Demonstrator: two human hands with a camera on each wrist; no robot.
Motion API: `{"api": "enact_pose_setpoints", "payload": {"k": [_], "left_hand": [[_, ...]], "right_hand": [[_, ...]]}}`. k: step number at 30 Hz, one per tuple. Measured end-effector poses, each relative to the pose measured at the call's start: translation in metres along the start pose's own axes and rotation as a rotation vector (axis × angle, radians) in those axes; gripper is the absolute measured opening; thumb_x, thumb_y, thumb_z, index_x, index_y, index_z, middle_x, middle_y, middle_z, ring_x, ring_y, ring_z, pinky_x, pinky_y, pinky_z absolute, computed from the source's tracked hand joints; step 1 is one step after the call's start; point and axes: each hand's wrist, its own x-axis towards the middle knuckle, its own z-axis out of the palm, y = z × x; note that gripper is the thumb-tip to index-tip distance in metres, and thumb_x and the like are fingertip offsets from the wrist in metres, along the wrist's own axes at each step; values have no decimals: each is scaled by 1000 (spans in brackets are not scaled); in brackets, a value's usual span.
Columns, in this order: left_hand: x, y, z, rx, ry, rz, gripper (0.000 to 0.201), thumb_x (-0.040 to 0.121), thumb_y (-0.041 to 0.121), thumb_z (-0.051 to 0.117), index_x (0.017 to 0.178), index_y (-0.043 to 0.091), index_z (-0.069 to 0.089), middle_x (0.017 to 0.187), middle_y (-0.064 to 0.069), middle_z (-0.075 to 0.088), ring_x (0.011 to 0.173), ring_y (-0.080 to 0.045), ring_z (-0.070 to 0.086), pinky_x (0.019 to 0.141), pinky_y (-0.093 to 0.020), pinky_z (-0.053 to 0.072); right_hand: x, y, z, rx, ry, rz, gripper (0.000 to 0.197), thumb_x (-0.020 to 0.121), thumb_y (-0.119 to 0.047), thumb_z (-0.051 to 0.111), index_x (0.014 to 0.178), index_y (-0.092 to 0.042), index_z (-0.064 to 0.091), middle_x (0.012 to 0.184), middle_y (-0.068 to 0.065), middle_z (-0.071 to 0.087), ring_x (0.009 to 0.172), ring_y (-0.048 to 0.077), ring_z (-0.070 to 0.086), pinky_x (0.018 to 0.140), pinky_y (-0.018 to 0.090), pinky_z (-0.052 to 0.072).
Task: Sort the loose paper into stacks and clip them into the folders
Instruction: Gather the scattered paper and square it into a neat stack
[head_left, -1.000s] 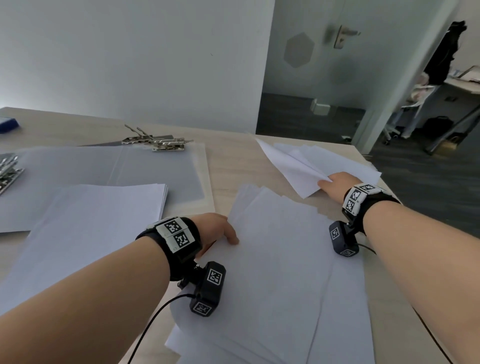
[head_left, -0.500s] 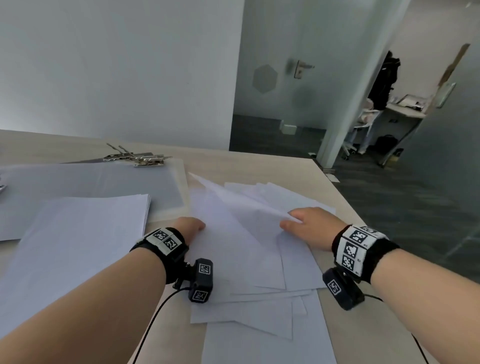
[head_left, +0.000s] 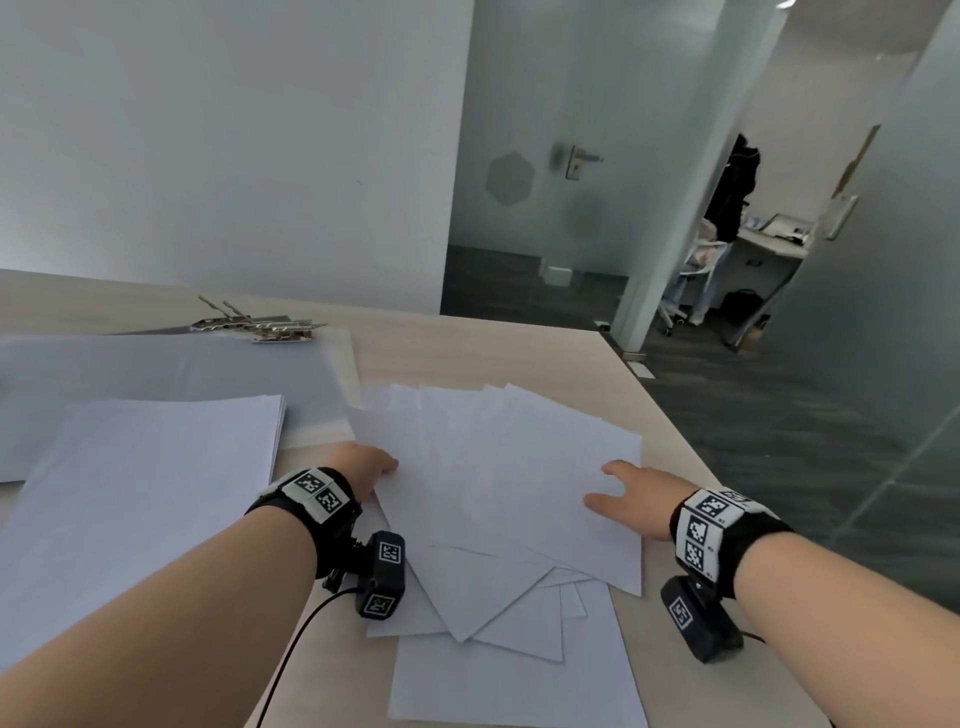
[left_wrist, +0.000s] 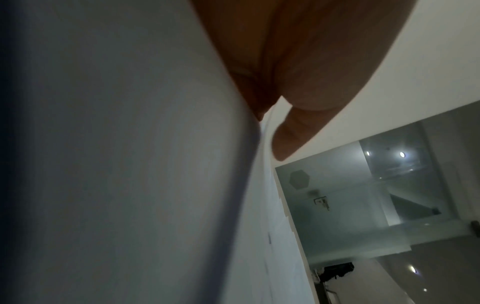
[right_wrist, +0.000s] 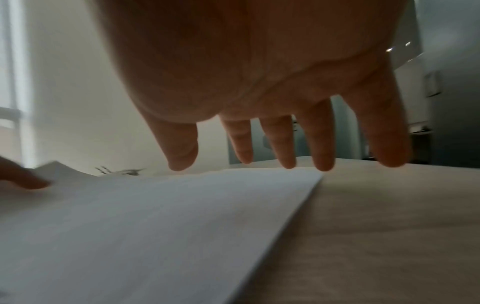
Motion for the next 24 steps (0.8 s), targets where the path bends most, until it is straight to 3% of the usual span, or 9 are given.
{"api": "enact_pose_setpoints", "payload": {"k": [4, 7, 10, 13, 15, 17, 20, 22, 24], "left_hand": [[-4, 7, 0, 302, -3, -10, 40, 97, 13, 55, 131, -7, 49, 128, -25, 60, 116, -38, 60, 94, -40, 50], [8, 1, 1, 116, -35, 13, 42, 86, 5, 61, 126, -5, 55, 123, -24, 61, 103, -35, 61, 80, -38, 52], [11, -3, 1, -13, 5, -5, 50, 79, 24, 63, 120, -4, 58, 115, -27, 63, 102, -43, 63, 91, -50, 52], [8, -1, 2, -5, 15, 27, 58, 89, 42, 63, 130, 3, 54, 127, -17, 58, 112, -34, 56, 87, -34, 42], [5, -1, 1, 21, -11, 40, 56, 87, 45, 65, 126, 5, 57, 118, -14, 62, 100, -31, 59, 81, -32, 44], [0, -1, -1, -36, -51, 44, 40, 87, 34, 69, 111, 3, 62, 91, -11, 66, 75, -28, 62, 61, -28, 50], [-7, 2, -4, -89, -93, 2, 19, 88, 11, 67, 103, 2, 60, 74, -10, 62, 56, -24, 58, 32, -18, 41], [-7, 3, -6, -93, -111, -12, 16, 86, 4, 66, 101, 3, 60, 74, -12, 63, 57, -26, 59, 36, -21, 43], [-7, 1, -7, -84, -115, -6, 17, 82, -1, 66, 98, 2, 62, 83, -18, 66, 67, -32, 64, 54, -33, 54]], "right_hand": [[16, 8, 5, 1, -75, 56, 86, 89, -63, 52, 157, -25, 16, 156, 1, 39, 136, 23, 47, 105, 27, 40], [25, -1, 2, 16, -116, 10, 89, 88, -59, 58, 158, -26, 13, 156, 1, 39, 136, 23, 47, 105, 25, 40], [37, -14, -3, 52, -148, -47, 93, 85, -56, 64, 158, -28, 13, 157, 2, 37, 137, 22, 45, 107, 25, 38], [48, -37, -2, 54, -159, -131, 95, 83, -56, 65, 158, -30, 12, 163, 0, 23, 147, 20, 30, 117, 30, 27], [54, -55, 3, 14, -155, -175, 97, 81, -61, 64, 158, -33, 11, 166, 0, 13, 150, 19, 22, 121, 35, 22], [55, -72, 8, -12, -147, -220, 97, 79, -64, 62, 157, -38, 10, 167, 0, 10, 151, 20, 21, 121, 35, 22], [50, -87, 11, 31, -131, -294, 89, 84, -63, 59, 156, -41, 11, 164, -3, 20, 146, 22, 32, 116, 32, 29], [47, -84, 10, 127, -116, -311, 87, 87, -60, 59, 157, -38, 11, 162, -2, 26, 144, 20, 35, 114, 31, 31], [44, -72, 7, 247, -85, -284, 86, 89, -55, 60, 157, -33, 12, 163, 1, 24, 146, 19, 32, 115, 31, 30]]}}
